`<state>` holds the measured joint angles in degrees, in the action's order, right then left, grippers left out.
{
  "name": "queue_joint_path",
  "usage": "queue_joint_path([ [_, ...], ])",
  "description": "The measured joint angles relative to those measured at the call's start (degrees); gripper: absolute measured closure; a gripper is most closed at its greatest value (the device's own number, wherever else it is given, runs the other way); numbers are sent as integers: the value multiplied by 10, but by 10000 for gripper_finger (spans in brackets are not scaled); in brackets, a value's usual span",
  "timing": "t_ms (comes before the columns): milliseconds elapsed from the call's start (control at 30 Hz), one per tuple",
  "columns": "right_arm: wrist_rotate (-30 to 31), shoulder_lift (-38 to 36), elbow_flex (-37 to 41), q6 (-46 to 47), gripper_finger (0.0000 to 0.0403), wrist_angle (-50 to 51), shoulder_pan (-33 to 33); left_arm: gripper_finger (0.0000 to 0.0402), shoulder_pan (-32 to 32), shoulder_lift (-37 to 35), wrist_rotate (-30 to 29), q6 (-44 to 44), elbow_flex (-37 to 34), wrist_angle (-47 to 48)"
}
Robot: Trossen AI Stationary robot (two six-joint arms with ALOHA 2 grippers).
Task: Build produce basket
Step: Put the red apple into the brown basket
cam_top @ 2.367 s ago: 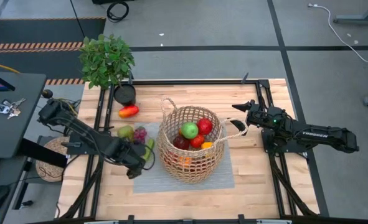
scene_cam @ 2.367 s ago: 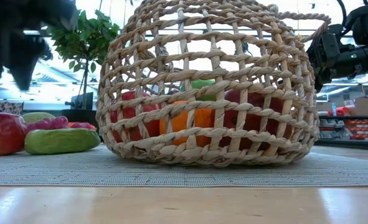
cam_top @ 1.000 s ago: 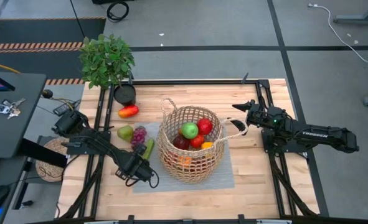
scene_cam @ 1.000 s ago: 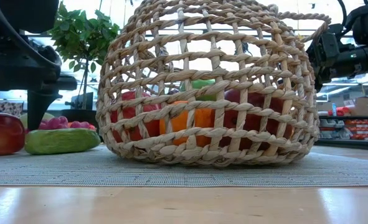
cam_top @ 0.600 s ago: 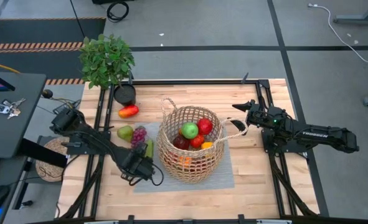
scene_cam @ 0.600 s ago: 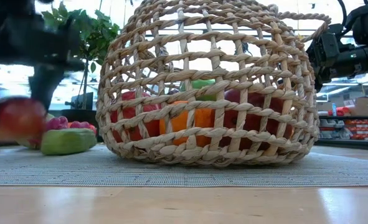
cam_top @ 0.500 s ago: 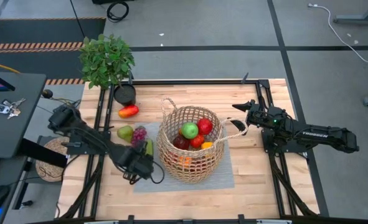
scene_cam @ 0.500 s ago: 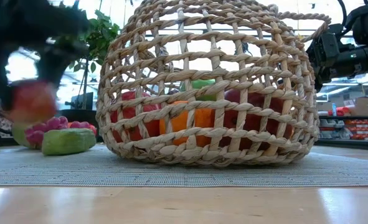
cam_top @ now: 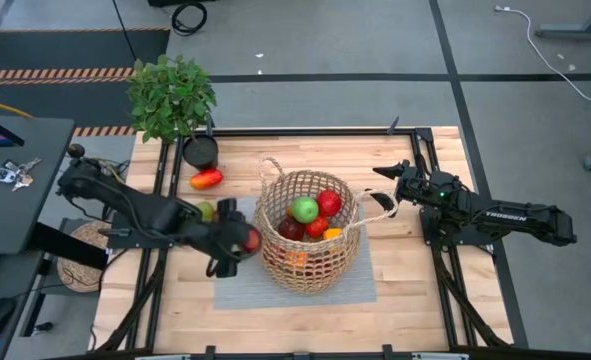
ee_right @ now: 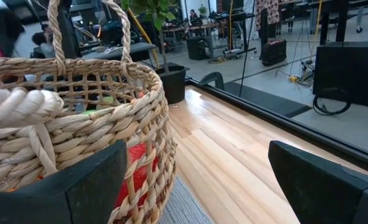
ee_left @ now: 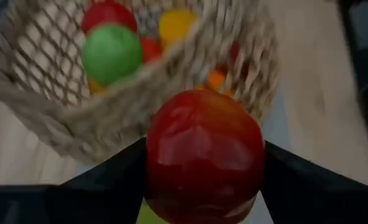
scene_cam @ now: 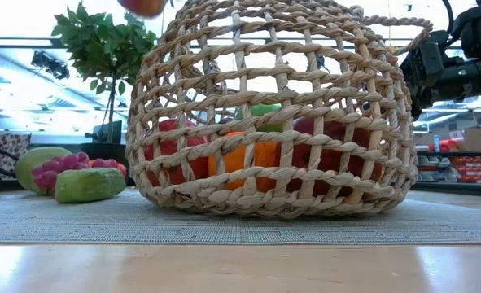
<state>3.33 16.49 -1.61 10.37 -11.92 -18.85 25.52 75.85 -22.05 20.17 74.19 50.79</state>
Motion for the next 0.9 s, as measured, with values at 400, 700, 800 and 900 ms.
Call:
queue_joint_path([
  [400, 0, 0, 0, 0, 9, 0, 0, 131, -42, 2, -39, -73, 34, -232],
  [700, 0, 0, 0, 0, 9, -3, 0, 131, -114, 42, 3, -73, 34, -397],
  [800, 0, 0, 0, 0, 9, -6, 0, 129, -137, 68, 52, -73, 34, -461],
  [900, -1, 0, 0, 0, 9, -10, 0, 128, -156, 97, 84, -68, 34, -495],
])
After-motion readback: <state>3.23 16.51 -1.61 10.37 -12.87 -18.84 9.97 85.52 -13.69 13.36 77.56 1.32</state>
